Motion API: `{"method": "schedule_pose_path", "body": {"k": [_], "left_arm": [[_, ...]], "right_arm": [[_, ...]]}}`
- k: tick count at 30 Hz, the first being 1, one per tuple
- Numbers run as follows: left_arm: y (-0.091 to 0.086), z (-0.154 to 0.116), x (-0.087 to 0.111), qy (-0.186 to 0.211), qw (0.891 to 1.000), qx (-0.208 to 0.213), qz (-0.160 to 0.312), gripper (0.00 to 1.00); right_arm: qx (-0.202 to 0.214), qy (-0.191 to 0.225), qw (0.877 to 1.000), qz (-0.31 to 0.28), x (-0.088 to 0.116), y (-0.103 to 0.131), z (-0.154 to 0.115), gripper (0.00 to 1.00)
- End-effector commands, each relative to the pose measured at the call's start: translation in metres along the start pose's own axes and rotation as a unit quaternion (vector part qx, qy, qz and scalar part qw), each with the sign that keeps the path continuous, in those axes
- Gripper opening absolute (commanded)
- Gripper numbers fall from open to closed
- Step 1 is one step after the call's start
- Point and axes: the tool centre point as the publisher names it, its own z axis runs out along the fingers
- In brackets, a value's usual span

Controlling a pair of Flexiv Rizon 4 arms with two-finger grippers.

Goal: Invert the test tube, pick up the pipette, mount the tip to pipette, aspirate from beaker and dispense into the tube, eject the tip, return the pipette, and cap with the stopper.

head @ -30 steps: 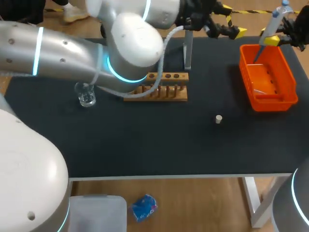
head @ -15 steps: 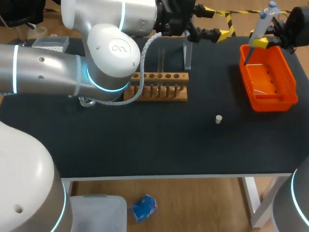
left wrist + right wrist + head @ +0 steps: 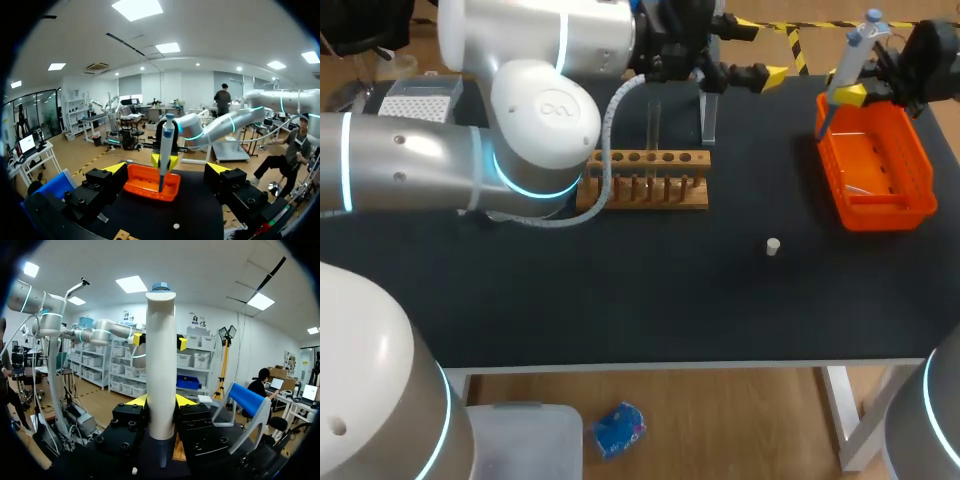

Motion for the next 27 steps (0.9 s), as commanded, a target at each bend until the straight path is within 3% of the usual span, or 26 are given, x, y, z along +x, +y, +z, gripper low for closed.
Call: {"method": "schedule_pose_path", "body": {"k": [1,16,27], "left_arm": [[0.021,-0.047,0.005,0.008,0.999,0.033,-0.002,1.0],[0.058,-0.101,0.009,0.003,0.998,0.059,0.022,1.0],[0.077,-0.122,0.002,0.011,0.997,0.065,0.038,1.0]], "right_arm": [[-0.005,-0.002,1.0,0.001,0.004,-0.003,0.028,0.0],[-0.025,0.026,0.999,0.036,0.039,-0.01,0.137,0.0],[-0.031,0.056,0.996,0.064,0.061,-0.027,0.179,0.0]]}}
